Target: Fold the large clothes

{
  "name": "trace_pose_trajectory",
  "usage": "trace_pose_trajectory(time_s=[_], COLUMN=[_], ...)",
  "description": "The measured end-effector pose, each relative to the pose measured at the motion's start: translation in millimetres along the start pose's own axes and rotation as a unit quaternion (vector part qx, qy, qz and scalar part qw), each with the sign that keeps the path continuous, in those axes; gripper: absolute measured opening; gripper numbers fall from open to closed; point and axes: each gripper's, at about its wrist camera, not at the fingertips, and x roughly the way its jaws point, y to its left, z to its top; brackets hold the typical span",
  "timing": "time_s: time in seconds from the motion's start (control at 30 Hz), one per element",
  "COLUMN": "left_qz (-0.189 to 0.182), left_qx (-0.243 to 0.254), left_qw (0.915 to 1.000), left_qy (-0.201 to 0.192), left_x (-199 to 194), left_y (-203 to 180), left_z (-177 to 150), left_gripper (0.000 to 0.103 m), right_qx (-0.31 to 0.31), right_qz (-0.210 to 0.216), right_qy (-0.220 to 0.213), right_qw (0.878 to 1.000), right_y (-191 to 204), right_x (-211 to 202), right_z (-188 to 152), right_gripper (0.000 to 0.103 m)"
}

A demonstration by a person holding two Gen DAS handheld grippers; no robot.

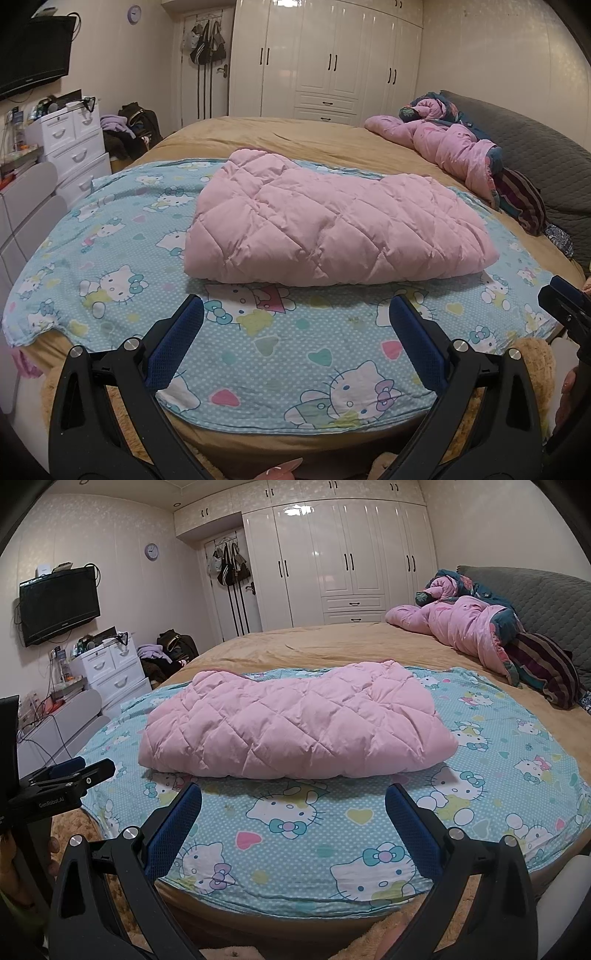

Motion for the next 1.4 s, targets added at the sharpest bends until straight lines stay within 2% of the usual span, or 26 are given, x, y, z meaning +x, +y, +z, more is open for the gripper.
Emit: trace_pose_trajectory(time_s=[1.4], left_qz=[0.007], left_qx=[0.005], left_qw=[1.0000], left_qy=[-0.002], left_x=[-2.8], left_y=[0.7], left_z=[2.5], left_gripper=[0.094], right_qx=[-0.003], right_qz=[-0.006], right_qy=[-0.004], right_qw=[1.000], right_y=[2.8], right_x=[-4.8], right_z=[1.6], right_gripper=[0.099])
